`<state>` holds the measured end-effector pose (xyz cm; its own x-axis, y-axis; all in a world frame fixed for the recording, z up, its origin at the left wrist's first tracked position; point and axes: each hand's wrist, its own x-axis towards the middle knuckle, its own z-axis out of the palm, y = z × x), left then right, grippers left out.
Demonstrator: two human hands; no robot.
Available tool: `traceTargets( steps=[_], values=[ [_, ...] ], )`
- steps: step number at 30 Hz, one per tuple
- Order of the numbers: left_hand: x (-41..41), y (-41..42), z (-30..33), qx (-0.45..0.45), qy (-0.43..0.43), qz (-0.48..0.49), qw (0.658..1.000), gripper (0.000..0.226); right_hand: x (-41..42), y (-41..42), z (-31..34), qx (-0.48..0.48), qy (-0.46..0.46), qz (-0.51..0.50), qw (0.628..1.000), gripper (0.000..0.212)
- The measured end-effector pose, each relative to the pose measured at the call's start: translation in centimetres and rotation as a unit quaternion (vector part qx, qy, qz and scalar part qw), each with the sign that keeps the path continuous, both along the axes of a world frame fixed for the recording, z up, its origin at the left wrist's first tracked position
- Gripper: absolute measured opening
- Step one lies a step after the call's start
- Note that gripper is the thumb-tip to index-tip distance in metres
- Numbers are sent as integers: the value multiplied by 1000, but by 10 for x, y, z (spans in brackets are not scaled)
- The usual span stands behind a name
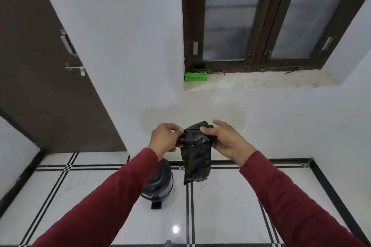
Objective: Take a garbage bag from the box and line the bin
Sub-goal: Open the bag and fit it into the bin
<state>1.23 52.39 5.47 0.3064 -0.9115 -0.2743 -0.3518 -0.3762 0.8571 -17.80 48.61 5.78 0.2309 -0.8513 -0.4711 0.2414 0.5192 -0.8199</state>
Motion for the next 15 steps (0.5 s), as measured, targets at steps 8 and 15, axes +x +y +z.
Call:
traceTargets(
  steps=[8, 15],
  values=[
    [44, 63, 8, 45, 60, -90, 993, 34, 53, 53, -13, -112, 142, -5, 983, 57],
    [120, 94, -1, 68, 452, 167, 873, 21, 106, 91, -17, -71, 165, 42, 983, 49]
  ],
)
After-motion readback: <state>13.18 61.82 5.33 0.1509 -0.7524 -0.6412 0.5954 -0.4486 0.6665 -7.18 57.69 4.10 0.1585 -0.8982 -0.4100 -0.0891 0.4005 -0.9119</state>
